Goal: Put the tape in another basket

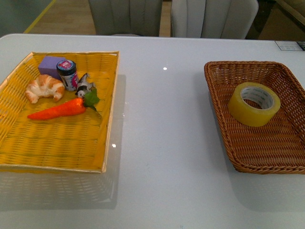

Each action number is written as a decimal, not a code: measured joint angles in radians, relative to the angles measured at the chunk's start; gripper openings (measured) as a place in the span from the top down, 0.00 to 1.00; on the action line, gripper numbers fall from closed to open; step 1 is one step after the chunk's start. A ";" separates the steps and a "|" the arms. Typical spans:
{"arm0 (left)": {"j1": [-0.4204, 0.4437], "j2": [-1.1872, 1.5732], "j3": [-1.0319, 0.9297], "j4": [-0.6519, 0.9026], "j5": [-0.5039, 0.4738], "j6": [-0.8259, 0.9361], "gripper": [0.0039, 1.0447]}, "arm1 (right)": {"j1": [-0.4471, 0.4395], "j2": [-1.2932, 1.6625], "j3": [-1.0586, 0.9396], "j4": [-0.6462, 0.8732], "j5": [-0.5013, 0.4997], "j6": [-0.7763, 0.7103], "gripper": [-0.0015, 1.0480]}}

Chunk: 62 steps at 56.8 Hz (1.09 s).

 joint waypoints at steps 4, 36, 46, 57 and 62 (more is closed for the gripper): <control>0.000 0.000 0.000 0.000 0.000 0.000 0.99 | 0.000 -0.022 0.000 -0.022 0.000 0.000 0.98; 0.000 0.000 0.000 0.000 0.000 0.000 0.99 | 0.002 -0.260 0.001 -0.266 0.000 0.000 0.98; 0.000 0.000 0.000 0.000 0.000 0.000 0.99 | 0.002 -0.261 0.001 -0.266 0.000 0.000 0.98; 0.000 0.000 0.000 0.000 0.000 0.000 0.75 | 0.002 -0.261 0.001 -0.266 0.000 -0.001 0.68; 0.000 0.000 0.000 0.000 0.000 0.000 0.58 | 0.002 -0.261 0.001 -0.266 0.000 -0.001 0.51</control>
